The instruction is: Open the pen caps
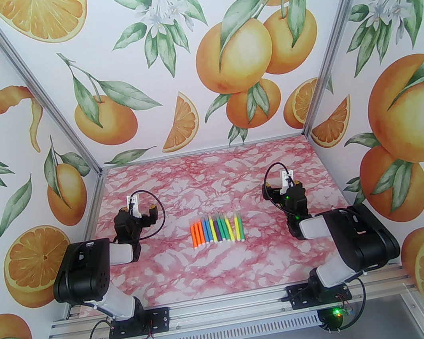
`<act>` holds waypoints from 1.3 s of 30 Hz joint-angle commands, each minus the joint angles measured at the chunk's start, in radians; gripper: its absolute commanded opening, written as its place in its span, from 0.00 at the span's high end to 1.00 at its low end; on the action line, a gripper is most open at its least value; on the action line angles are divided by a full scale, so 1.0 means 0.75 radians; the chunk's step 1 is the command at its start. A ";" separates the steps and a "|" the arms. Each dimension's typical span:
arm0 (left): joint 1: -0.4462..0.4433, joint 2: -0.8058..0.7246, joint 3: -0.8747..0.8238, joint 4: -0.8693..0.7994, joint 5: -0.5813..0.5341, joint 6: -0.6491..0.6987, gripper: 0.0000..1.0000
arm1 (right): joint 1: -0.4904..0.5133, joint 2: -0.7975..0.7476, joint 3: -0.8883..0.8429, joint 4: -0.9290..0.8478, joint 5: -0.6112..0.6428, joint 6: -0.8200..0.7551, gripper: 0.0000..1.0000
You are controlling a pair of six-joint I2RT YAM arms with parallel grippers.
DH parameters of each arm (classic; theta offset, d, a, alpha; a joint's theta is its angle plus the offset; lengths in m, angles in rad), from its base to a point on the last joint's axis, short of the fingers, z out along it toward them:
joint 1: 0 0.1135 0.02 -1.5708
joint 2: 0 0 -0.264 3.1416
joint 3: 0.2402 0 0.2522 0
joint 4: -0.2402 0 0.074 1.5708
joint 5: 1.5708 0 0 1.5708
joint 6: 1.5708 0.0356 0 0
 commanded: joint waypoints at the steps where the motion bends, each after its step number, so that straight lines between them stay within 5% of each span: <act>1: -0.003 -0.022 0.020 0.038 -0.003 0.012 0.00 | 0.002 0.004 0.020 0.003 0.020 -0.006 0.00; 8: -0.005 -0.032 0.021 0.035 -0.003 0.011 0.00 | 0.012 -0.015 0.035 -0.039 0.024 -0.015 0.00; 11: -0.004 -0.096 0.083 -0.139 -0.019 0.007 0.00 | 0.026 -0.071 0.073 -0.155 0.064 -0.018 0.00; 17: -0.029 -0.264 0.128 -0.364 -0.136 -0.011 0.00 | 0.094 -0.265 0.175 -0.499 0.182 -0.031 0.00; 25: -0.168 -0.550 0.252 -0.742 -0.247 -0.054 0.00 | 0.273 -0.401 0.489 -1.288 0.253 0.078 0.05; 39: -0.289 -0.775 0.402 -1.228 -0.097 -0.195 0.00 | 0.556 -0.330 0.691 -1.923 0.027 0.391 0.22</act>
